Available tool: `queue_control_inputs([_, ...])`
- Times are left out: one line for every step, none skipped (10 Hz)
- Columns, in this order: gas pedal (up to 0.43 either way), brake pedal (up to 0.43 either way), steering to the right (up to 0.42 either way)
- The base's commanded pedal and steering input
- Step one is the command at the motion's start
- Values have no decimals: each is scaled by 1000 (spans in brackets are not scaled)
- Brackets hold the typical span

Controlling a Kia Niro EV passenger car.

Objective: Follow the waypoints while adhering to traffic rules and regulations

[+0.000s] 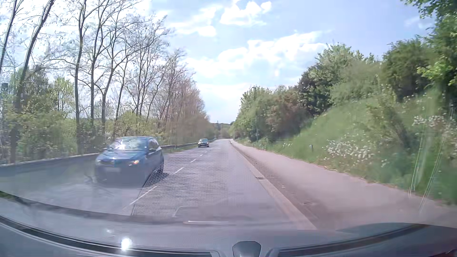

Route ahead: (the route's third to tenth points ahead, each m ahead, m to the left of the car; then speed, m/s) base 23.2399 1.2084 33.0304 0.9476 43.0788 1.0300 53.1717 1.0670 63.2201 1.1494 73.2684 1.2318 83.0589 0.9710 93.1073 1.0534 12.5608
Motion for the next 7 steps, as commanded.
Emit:
queue_control_inputs([47, 0, -6])
queue_control_inputs([47, 0, -6])
queue_control_inputs([47, 0, -6])
queue_control_inputs([47, 0, -5])
queue_control_inputs([47, 0, -5])
queue_control_inputs([47, 0, -5])
queue_control_inputs([47, 0, -5])
